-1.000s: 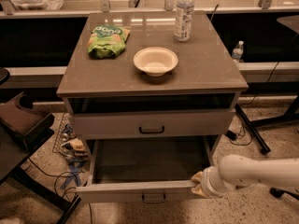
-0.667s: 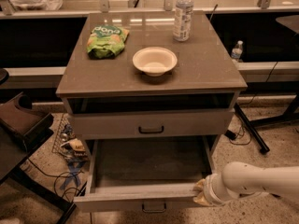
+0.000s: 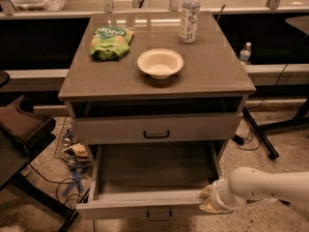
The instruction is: Open middle drawer
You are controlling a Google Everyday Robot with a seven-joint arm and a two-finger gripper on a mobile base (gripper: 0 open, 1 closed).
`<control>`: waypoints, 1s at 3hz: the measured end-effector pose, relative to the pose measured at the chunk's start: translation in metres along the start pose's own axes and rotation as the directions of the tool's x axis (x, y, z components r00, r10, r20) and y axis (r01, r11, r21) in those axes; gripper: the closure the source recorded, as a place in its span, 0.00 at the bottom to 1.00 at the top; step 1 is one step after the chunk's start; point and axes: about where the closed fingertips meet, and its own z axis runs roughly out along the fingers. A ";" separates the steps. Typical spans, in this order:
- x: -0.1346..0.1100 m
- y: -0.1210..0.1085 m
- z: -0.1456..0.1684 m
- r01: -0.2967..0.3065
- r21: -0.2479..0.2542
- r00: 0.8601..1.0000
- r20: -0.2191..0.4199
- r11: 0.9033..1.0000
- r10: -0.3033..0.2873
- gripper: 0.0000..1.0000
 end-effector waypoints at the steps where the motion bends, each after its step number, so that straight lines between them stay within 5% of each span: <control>1: 0.000 0.001 0.001 0.001 -0.002 1.000 0.000 1.000 -0.001 0.56; 3: -0.002 0.002 0.000 0.003 -0.007 1.000 -0.001 1.000 -0.003 0.00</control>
Offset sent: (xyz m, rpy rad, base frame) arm -0.0004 0.0005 -0.0004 0.0004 0.0012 0.0011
